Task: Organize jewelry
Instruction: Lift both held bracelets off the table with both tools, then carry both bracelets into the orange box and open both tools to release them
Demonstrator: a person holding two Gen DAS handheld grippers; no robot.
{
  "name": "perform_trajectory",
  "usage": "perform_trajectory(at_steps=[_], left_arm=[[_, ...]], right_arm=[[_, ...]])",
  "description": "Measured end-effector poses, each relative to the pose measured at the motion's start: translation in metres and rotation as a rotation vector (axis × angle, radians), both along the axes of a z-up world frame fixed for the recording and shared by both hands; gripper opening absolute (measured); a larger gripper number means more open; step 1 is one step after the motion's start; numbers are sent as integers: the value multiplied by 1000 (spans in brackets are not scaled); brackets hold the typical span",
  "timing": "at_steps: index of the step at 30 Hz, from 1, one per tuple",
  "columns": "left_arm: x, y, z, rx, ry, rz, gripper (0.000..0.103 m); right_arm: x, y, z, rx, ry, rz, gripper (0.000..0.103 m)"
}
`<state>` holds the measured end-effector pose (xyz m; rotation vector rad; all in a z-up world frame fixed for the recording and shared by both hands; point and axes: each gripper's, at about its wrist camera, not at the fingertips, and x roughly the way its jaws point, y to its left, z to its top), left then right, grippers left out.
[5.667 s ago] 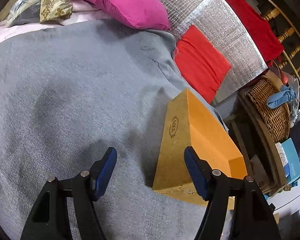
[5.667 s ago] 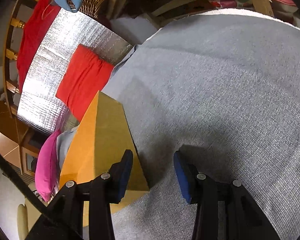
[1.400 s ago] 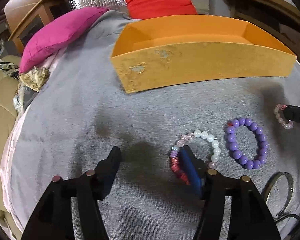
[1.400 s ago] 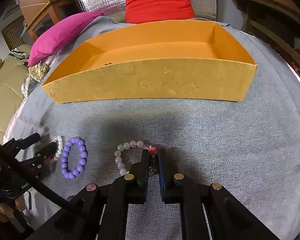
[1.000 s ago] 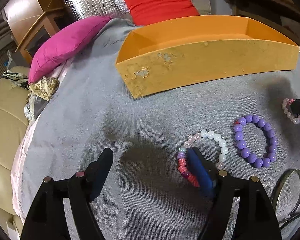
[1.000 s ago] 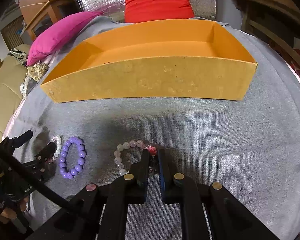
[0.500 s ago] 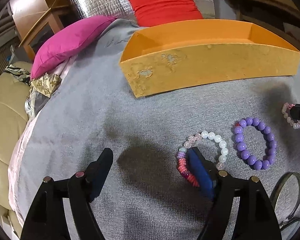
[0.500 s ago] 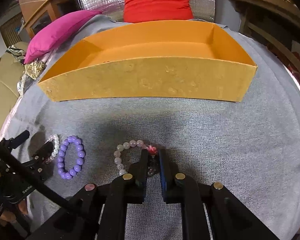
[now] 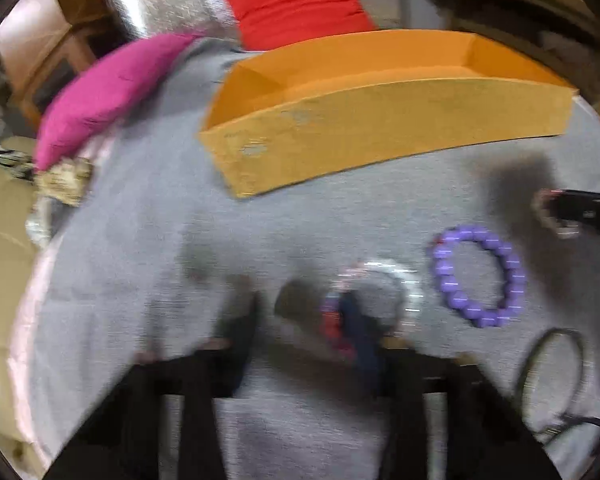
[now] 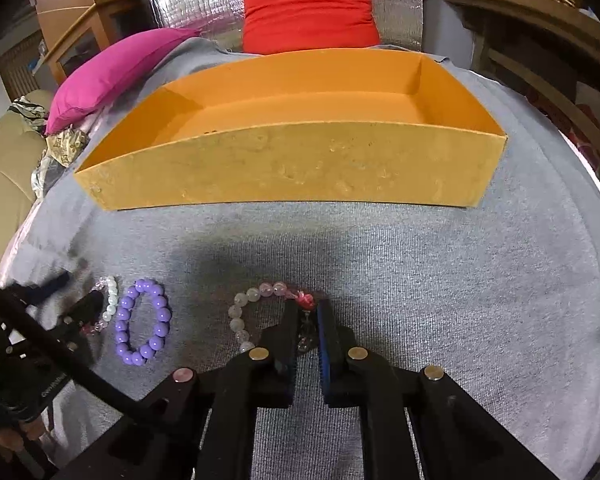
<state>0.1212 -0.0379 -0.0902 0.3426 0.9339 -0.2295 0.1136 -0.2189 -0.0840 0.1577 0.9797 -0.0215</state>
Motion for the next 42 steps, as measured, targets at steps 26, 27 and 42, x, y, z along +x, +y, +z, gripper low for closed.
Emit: perform_trajectory(at_steps=[26, 27, 42], left_arm=[[-14, 16, 51, -240, -38, -115, 7], [-14, 16, 52, -242, -42, -119, 7], [-13, -9, 72, -211, -104, -108, 7]], right_arm=[[-19, -24, 27, 124, -102, -7, 9], [-20, -25, 28, 129, -105, -7, 9], [-27, -28, 43, 166, -154, 14, 9]])
